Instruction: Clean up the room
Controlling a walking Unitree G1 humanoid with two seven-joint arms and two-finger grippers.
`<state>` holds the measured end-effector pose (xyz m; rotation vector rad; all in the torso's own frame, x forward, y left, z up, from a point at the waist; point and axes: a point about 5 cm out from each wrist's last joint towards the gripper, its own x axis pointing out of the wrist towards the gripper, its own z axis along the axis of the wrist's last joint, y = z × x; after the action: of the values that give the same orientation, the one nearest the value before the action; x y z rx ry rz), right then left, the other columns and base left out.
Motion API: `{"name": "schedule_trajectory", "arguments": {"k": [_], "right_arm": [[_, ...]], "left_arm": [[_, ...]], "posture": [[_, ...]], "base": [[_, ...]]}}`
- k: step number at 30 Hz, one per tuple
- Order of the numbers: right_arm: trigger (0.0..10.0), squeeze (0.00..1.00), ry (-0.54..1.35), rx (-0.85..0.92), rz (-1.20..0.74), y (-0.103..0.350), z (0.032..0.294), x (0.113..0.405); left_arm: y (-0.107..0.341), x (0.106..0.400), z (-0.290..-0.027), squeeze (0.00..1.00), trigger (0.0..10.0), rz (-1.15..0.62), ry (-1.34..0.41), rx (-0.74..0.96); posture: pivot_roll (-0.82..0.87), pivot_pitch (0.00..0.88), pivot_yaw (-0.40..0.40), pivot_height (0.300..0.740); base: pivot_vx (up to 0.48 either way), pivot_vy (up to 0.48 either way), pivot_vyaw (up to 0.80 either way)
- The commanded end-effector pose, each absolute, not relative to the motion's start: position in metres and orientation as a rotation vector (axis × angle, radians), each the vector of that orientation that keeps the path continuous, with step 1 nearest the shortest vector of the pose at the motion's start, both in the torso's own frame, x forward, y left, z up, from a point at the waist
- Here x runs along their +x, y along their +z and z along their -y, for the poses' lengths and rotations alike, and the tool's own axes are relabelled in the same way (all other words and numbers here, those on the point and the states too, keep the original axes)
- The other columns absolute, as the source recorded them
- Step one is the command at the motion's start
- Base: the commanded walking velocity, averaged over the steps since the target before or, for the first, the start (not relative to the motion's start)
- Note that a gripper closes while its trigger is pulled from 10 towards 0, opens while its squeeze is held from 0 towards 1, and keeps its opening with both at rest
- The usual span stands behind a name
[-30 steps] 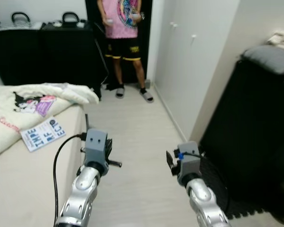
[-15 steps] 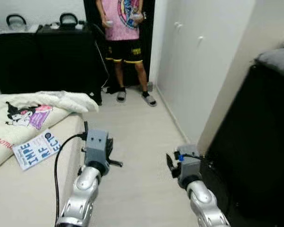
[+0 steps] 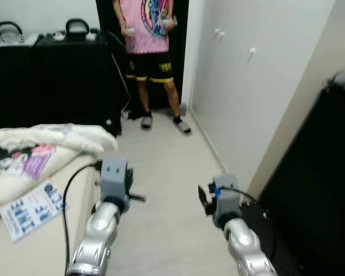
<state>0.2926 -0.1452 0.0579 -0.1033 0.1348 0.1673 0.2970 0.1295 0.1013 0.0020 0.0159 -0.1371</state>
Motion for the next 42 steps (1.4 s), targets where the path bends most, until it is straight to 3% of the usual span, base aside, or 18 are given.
{"name": "schedule_trajectory", "arguments": {"k": [1, 10, 29, 38, 42], "right_arm": [[10.0, 0.0, 0.173, -0.08, -0.148, 0.054, 0.141, 0.291], [10.0, 0.0, 0.17, -0.085, -0.148, 0.054, 0.142, 0.29], [10.0, 0.0, 0.206, -0.131, -0.139, 0.055, 0.138, 0.291], [10.0, 0.0, 0.231, -0.165, -0.135, 0.055, 0.132, 0.291], [10.0, 0.0, 0.229, -0.162, -0.133, 0.055, 0.132, 0.291]], "left_arm": [[0.099, 0.296, -0.135, 0.0, 10.0, -0.029, -0.124, 0.012], [0.099, 0.296, -0.134, 0.0, 10.0, -0.031, -0.122, 0.011], [0.088, 0.295, -0.131, 0.0, 10.0, -0.15, -0.133, -0.091], [0.087, 0.294, -0.125, 0.0, 10.0, -0.177, -0.164, -0.165], [0.086, 0.292, -0.126, 0.0, 10.0, -0.179, -0.177, -0.101]], "posture": [[0.05, 0.0, -0.028, 0.74], [0.05, 0.0, -0.028, 0.74], [0.05, 0.0, -0.032, 0.74], [0.06, 0.0, -0.03, 0.74], [0.06, 0.0, -0.025, 0.74]], "base": [[0.405, 0.0, 0.0], [0.383, 0.0, 0.0], [0.0, 0.0, 0.0], [0.0, 0.0, 0.8], [0.0, 0.0, 0.8]]}}
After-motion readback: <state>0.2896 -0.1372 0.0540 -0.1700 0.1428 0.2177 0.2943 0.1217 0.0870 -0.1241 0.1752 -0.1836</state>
